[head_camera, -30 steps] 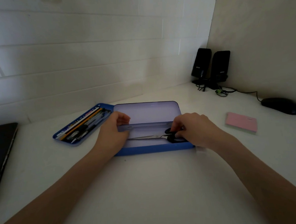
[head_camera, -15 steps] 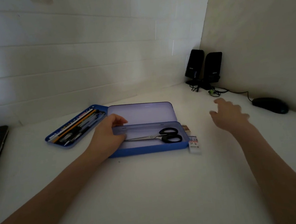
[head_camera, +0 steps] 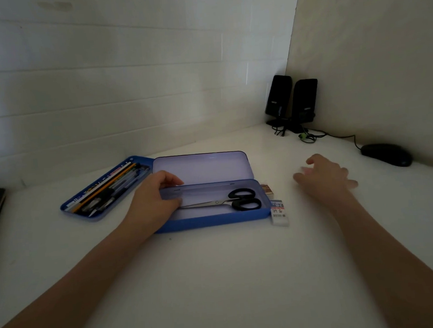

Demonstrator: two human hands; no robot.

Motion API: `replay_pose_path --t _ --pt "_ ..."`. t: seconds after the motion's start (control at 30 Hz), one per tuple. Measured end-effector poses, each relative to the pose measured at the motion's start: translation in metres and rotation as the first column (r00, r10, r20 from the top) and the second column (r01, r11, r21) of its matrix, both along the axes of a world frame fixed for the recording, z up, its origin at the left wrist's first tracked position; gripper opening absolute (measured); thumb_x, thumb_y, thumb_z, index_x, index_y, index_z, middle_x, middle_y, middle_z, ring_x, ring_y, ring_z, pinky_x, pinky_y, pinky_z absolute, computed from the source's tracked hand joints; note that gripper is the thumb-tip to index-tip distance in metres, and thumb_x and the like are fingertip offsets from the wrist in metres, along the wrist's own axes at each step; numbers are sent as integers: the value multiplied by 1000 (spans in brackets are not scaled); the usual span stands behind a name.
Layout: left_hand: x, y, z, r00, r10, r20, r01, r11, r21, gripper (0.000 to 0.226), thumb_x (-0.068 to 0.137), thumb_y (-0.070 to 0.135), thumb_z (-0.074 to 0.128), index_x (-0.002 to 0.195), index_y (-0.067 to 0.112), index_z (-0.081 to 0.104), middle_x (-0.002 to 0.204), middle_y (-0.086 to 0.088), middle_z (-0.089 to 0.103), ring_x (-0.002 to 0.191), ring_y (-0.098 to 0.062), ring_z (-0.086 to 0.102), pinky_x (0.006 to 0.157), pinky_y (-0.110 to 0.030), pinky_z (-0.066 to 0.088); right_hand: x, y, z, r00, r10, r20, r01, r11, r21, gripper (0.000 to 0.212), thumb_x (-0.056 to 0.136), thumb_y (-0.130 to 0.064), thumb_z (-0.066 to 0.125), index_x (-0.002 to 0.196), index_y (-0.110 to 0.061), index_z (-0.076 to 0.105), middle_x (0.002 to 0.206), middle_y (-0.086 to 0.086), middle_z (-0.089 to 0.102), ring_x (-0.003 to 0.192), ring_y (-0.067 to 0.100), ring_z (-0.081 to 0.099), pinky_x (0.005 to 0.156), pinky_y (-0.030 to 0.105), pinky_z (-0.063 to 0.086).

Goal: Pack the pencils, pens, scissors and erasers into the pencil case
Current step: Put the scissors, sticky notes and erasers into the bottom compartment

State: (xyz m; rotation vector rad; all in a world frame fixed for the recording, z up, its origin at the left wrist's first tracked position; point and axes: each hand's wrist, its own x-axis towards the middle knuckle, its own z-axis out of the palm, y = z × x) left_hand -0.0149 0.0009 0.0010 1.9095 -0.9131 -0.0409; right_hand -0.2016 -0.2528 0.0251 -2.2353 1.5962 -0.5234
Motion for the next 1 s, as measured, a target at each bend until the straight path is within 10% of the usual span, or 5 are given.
replay_pose_path --t 0.3,0.57,1.0 --pt "-1 -1 1 1000 12 8 -12 1000 2 28 75 -7 57 83 21 60 94 -4 65 89 -16 60 69 -15 41 34 85 27 819 379 431 -438 898 44 34 75 -44 60 108 -35 59 89 -9 54 94 13 54 98 42 43" --pt "1 -4 0 1000 21 22 -21 999 32 29 75 -4 58 78 25 57 91 -6 64 82 -14 57 63 -17 37 41 124 4 869 495 -6 -493 866 -78 49 78 -51 53 123 -36 42 121 -3 48 116 22 31 83 38 25" --pt "2 -4 -3 999 25 44 -27 998 51 26 75 -2 61 84 23 60 96 -4 62 87 -12 56 66 -13 36 50 128 -3 842 527 -120 -538 837 -99 61 90 -53 42 137 -14 34 139 13 42 130 30 35 113 41 22"
